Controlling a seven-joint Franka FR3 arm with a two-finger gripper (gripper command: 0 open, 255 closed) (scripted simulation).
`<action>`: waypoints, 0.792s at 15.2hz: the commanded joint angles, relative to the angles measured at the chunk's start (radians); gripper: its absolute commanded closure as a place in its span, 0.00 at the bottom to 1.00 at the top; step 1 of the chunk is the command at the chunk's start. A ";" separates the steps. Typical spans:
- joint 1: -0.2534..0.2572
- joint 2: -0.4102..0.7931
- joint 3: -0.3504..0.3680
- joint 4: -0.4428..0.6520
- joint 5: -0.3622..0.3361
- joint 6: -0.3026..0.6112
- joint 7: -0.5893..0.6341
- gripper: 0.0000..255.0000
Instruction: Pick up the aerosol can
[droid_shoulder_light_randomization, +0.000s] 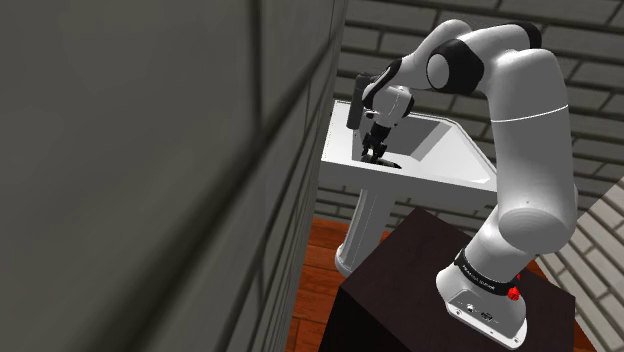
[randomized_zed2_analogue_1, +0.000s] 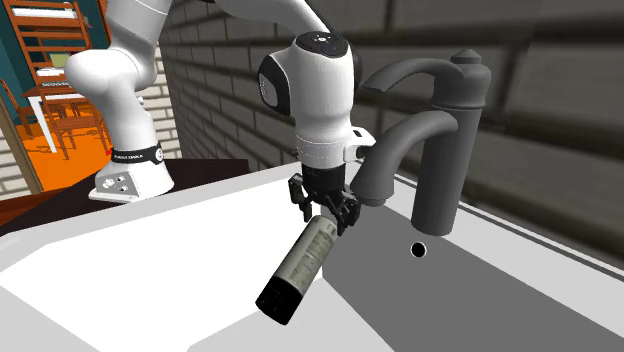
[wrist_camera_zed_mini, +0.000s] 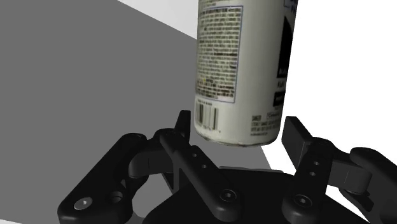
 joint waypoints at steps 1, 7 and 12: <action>0.000 0.001 0.000 0.001 -0.001 -0.001 0.001 1.00; 0.022 -0.056 -0.031 0.001 -0.046 -0.047 0.036 1.00; 0.039 -0.101 -0.054 0.008 -0.084 -0.086 0.065 1.00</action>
